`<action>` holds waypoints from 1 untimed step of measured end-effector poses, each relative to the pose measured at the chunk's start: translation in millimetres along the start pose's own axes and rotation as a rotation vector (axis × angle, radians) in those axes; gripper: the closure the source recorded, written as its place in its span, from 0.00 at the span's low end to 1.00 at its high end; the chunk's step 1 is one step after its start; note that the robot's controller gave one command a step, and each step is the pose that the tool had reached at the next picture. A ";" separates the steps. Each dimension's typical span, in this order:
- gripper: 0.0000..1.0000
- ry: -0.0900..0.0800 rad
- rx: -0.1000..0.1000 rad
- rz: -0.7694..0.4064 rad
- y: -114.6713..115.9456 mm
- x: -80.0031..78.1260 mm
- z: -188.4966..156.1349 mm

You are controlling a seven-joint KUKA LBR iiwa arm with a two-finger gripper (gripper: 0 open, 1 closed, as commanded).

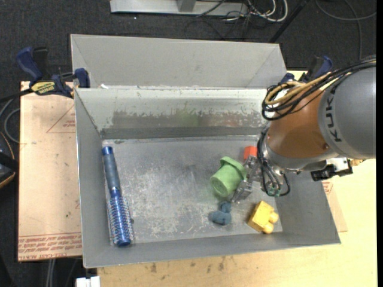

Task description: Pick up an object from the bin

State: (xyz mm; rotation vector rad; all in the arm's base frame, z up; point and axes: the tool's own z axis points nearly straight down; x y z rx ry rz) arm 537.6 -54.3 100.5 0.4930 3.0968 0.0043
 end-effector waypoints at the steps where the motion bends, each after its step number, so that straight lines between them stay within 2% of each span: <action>1: 1.00 -0.006 0.002 -0.133 -17.9 -13.7 -136.0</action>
Offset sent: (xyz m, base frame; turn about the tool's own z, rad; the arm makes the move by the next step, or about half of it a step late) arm 0.0044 -0.0209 0.1315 -0.1350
